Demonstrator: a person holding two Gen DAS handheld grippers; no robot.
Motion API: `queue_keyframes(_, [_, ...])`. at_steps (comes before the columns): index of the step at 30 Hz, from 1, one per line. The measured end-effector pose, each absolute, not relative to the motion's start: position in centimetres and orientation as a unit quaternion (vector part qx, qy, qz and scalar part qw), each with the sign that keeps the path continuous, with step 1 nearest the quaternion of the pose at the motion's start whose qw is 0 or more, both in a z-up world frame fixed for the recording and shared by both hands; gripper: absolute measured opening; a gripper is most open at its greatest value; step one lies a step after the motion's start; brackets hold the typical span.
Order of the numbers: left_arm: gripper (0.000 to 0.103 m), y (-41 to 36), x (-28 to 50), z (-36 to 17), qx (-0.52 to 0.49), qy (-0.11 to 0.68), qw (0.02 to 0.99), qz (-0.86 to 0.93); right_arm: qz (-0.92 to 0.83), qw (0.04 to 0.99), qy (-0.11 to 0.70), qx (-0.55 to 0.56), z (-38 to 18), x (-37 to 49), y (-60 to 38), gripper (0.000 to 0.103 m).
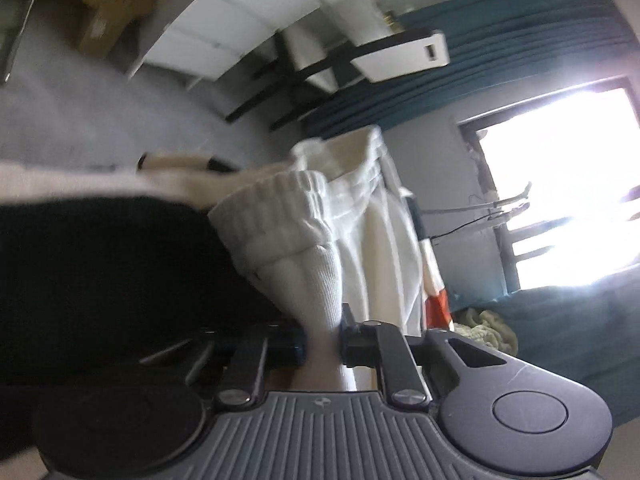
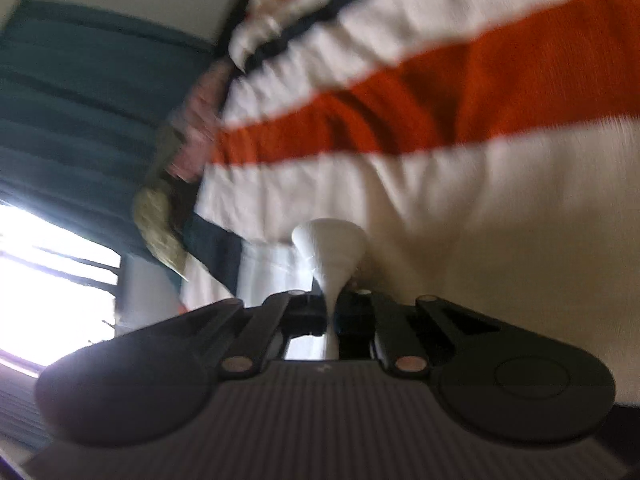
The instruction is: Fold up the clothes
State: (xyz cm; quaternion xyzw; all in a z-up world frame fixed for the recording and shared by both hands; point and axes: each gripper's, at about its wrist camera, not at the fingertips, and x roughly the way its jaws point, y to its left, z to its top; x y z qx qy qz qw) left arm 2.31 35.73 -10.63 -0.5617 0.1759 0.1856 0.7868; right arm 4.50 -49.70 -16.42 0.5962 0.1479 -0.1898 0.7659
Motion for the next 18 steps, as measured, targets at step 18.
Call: queue_keyframes(18, [0.010, 40.7, -8.6, -8.7, -0.549, 0.259, 0.776, 0.169, -0.309, 0.791, 0.143, 0.508, -14.5, 0.8, -52.0, 0.006])
